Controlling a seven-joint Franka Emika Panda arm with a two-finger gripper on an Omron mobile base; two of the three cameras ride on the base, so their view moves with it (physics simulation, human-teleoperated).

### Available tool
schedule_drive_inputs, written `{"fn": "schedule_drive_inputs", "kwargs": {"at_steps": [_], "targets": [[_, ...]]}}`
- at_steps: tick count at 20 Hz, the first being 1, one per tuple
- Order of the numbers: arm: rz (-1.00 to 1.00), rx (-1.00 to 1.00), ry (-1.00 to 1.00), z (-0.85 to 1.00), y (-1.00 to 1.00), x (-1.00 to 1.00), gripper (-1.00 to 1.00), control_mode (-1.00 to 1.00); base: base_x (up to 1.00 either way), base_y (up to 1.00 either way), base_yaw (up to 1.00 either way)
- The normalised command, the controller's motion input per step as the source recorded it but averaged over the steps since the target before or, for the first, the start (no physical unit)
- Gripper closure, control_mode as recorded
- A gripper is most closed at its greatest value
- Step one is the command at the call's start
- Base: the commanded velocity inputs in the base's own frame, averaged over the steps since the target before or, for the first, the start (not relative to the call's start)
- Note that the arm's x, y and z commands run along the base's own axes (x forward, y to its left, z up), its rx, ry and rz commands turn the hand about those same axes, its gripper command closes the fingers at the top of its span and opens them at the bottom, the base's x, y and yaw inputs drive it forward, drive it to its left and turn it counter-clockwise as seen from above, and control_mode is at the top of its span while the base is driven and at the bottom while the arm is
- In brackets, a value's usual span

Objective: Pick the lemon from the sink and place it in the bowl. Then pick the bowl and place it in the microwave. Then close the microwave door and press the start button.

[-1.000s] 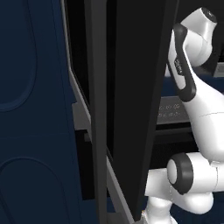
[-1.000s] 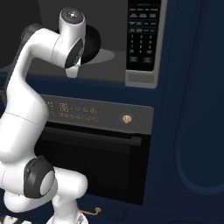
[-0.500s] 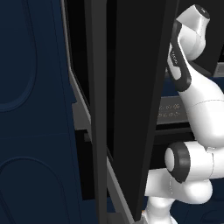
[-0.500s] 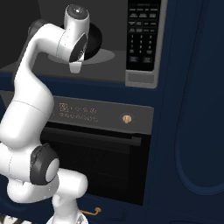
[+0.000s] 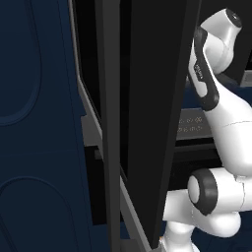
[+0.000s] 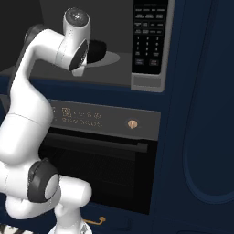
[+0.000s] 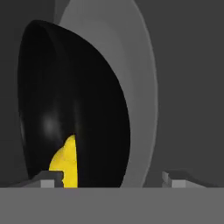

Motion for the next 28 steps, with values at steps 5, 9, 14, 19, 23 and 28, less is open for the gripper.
{"fn": "schedule_drive_inputs", "kwargs": {"at_steps": [5,9,14,19,23,28], "targets": [[0.00,0.00,-0.17,-0.01,0.05,-0.62,-1.00,-1.00,0.00,0.00,0.00],[-0.02,0.00,0.00,0.00,0.01,-0.76,-1.00,-1.00,0.00,0.00,0.00],[-0.05,0.00,-0.02,0.00,0.00,-0.78,-1.00,-1.00,0.00,0.00,0.00],[-0.01,-0.11,0.02,-0.16,0.00,-0.01,-1.00,-1.00,0.00,0.00,0.00],[-0.15,-0.15,-0.01,0.00,-0.01,-0.24,-1.00,-1.00,0.00,0.00,0.00],[-0.22,-0.20,0.00,-0.05,0.00,-0.17,-1.00,-1.00,0.00,0.00,0.00]]}}
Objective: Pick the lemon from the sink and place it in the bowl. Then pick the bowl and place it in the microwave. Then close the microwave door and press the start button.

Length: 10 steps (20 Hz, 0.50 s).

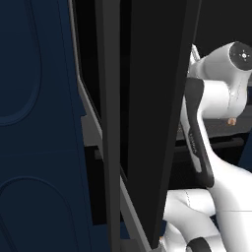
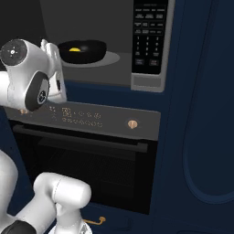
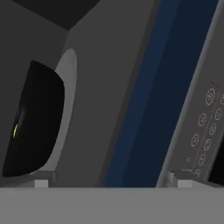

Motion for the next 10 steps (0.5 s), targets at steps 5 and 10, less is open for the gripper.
{"fn": "schedule_drive_inputs", "kwargs": {"at_steps": [5,10], "targets": [[-0.01,-0.25,0.01,-0.30,0.00,0.01,-1.00,-1.00,0.00,0.00,0.00],[-0.14,-0.29,-0.01,-0.01,0.00,-0.10,-1.00,-1.00,0.00,0.00,0.00]]}}
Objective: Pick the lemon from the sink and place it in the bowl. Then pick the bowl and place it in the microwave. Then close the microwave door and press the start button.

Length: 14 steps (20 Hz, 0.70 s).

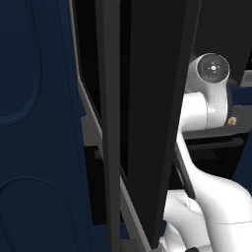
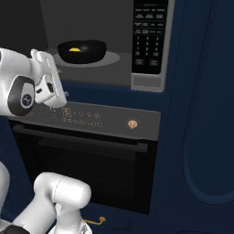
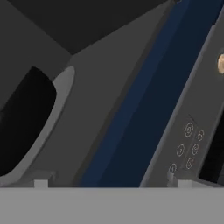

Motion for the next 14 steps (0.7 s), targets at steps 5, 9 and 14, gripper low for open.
{"fn": "schedule_drive_inputs", "kwargs": {"at_steps": [5,9,14], "targets": [[-0.16,-0.43,-0.11,0.00,0.00,0.00,-1.00,-1.00,0.00,0.00,0.00],[-0.07,-0.44,-0.20,-0.08,0.00,-0.04,-1.00,-1.00,0.00,0.00,0.00],[-0.09,-0.42,-0.32,-0.09,0.00,-0.38,-1.00,-1.00,0.00,0.00,0.00]]}}
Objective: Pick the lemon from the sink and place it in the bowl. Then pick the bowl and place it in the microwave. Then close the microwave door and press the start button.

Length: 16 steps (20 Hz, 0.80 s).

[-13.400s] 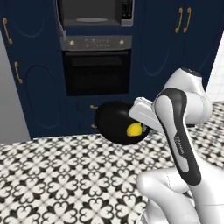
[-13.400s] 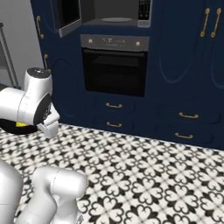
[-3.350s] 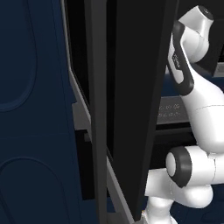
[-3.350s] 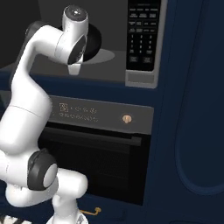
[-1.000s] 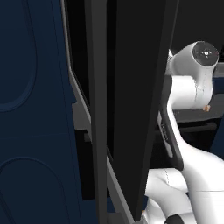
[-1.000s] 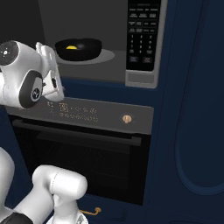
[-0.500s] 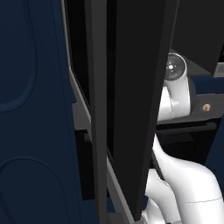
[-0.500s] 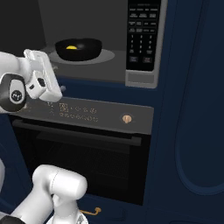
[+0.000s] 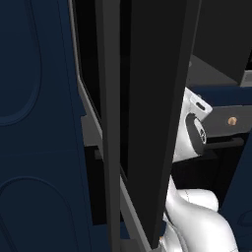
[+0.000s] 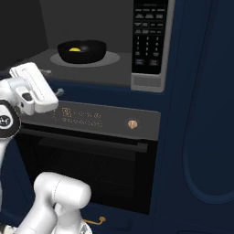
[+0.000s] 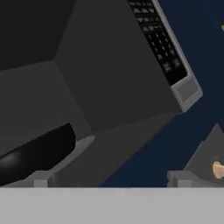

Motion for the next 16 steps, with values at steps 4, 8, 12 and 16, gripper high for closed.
{"fn": "schedule_drive_inputs", "kwargs": {"at_steps": [4,8,12,16], "targets": [[-0.11,-0.40,-0.36,-0.23,0.00,-0.80,-1.00,-1.00,0.00,0.00,0.00],[-0.14,-0.44,-0.40,-0.20,0.24,-0.98,-1.00,-1.00,0.00,0.00,0.00],[-0.11,-0.40,-0.30,-0.36,0.21,-0.65,-1.00,-1.00,0.00,0.00,0.00],[-0.06,-0.41,-0.28,-0.50,-0.22,0.00,-1.00,-1.00,0.00,0.00,0.00]]}}
